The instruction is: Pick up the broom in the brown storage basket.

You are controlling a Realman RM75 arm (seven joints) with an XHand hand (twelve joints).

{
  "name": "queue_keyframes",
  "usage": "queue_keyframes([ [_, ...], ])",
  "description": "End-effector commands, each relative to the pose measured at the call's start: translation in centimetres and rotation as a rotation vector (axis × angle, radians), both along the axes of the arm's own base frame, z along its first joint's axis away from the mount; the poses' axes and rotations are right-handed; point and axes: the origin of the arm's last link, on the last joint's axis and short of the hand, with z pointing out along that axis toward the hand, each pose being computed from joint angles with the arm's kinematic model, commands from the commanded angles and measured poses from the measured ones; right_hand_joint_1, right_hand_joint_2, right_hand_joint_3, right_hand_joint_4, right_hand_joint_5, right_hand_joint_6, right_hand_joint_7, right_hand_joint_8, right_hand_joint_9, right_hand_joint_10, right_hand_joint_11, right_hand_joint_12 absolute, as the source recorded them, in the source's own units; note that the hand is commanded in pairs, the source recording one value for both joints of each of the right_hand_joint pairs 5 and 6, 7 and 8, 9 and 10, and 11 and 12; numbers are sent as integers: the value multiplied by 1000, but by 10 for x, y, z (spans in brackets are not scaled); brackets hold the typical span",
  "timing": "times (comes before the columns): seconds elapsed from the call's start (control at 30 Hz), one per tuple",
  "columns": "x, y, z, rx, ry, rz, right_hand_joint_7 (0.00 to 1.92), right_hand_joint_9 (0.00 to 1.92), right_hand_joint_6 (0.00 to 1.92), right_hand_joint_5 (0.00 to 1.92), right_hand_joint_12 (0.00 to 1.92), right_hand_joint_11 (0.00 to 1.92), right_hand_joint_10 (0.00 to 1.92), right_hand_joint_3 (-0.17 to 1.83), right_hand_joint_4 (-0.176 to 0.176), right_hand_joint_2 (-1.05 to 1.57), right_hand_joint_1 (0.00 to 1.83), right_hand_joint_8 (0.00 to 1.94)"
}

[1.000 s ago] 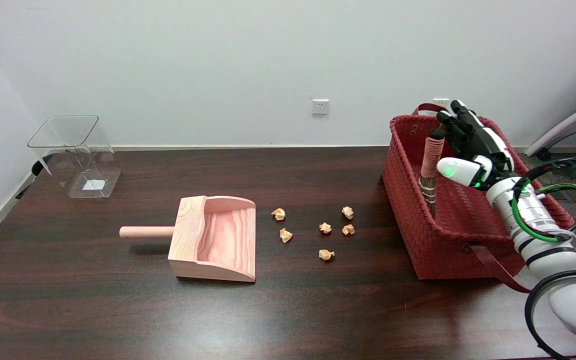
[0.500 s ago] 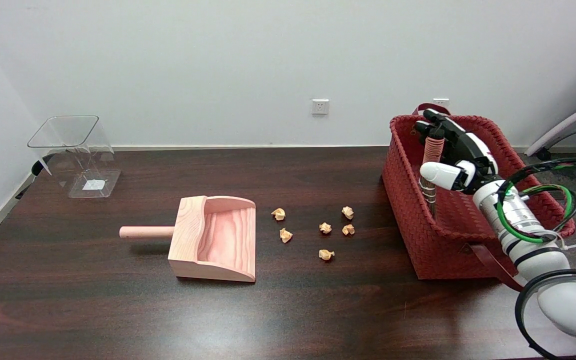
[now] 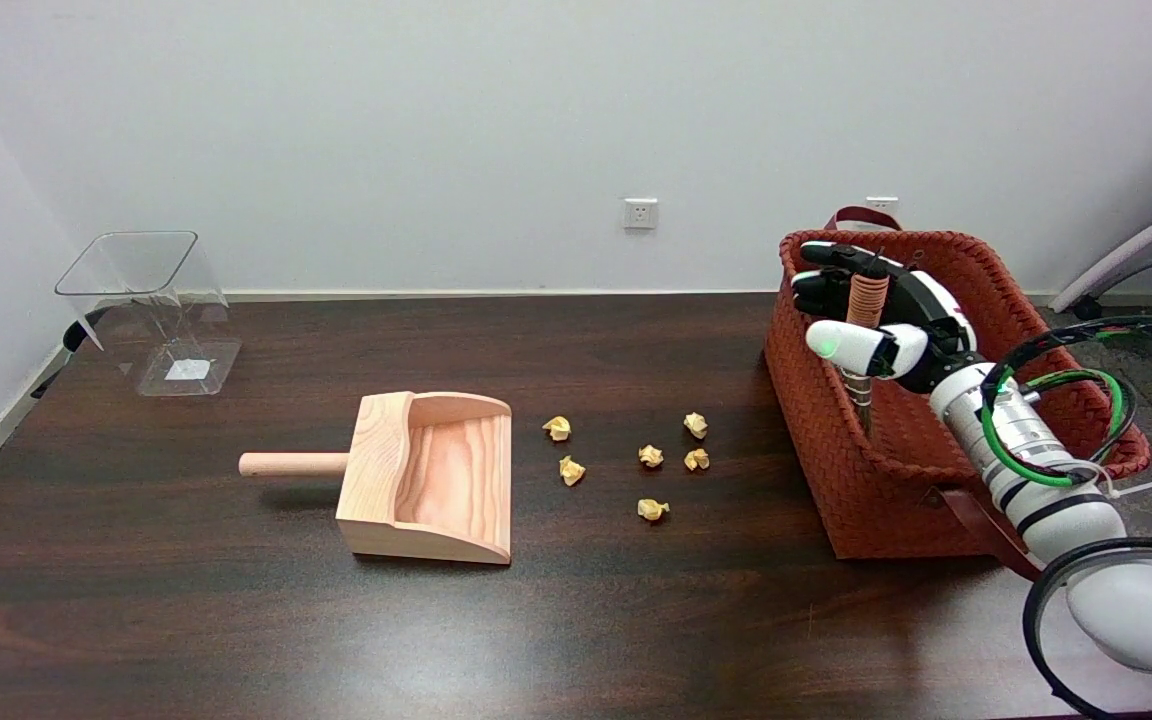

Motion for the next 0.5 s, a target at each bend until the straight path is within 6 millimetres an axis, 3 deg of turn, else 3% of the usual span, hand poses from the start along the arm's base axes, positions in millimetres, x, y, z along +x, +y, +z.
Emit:
queue_keyframes([
  [0.03,3,-4,-6,22,-9,10,888,576,576,576,576,576,576,1056,0,-347,1240,888],
  [0.5,5,-3,-2,-3,-5,28,1132,684,684,684,684,684,684,921,0,-203,1225,1132],
])
